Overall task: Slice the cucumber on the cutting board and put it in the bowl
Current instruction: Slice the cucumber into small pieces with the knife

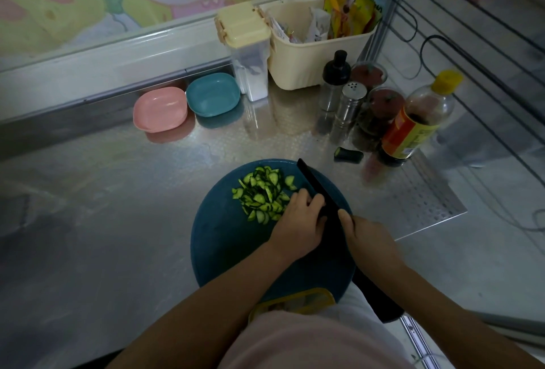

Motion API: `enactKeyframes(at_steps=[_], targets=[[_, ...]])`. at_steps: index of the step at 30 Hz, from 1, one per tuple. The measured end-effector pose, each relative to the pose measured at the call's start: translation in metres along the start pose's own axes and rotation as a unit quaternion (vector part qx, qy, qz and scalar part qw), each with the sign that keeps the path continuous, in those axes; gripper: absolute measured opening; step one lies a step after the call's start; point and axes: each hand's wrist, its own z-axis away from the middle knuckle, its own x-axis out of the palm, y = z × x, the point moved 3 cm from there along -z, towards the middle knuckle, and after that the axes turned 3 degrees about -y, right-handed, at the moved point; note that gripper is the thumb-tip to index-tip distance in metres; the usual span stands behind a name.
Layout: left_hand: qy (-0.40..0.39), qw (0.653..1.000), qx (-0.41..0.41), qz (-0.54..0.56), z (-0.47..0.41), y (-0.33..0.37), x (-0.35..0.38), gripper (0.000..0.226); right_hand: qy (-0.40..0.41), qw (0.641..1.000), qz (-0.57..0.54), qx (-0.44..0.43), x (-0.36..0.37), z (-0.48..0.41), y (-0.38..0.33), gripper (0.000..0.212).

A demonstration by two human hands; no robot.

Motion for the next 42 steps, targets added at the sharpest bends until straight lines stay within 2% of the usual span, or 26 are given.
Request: enactKeyframes(at_steps=[2, 5, 8, 12, 14, 18, 28, 42], targets=[[0.002, 1.0, 0.002, -0.002, 0.0, 0.0, 0.0, 0.017, 0.003, 1.0, -0.007, -0.006, 0.002, -0.004, -0.002, 0.071], [0.006, 1.0, 0.005, -0.007, 0.001, -0.001, 0.0, 0.017, 0.0, 1.0, -0.019, -0.003, 0.001, -0.006, -0.002, 0.062], [0.006, 1.0, 0.009, -0.006, 0.002, 0.0, 0.001, 0.017, -0.014, 0.999, -0.037, 0.0, -0.004, -0.002, 0.001, 0.071], [0.014, 1.0, 0.007, -0.021, 0.002, -0.001, 0.003, 0.02, -0.004, 0.998, -0.057, 0.002, -0.012, 0.011, 0.002, 0.051], [0.013, 1.0, 0.006, -0.021, 0.002, -0.002, 0.003, 0.02, -0.003, 0.998, -0.056, 0.004, -0.015, 0.014, 0.0, 0.049], [0.013, 1.0, 0.009, -0.021, 0.001, -0.001, 0.003, 0.02, -0.008, 0.998, -0.06, 0.004, -0.017, 0.014, -0.004, 0.067], [0.01, 1.0, 0.007, -0.005, 0.001, -0.003, 0.003, 0.02, -0.02, 0.999, -0.024, 0.014, -0.006, 0.002, -0.003, 0.084], [0.008, 1.0, 0.011, -0.003, 0.001, -0.002, 0.0, 0.02, -0.015, 0.999, -0.045, 0.018, -0.009, 0.003, -0.003, 0.083]])
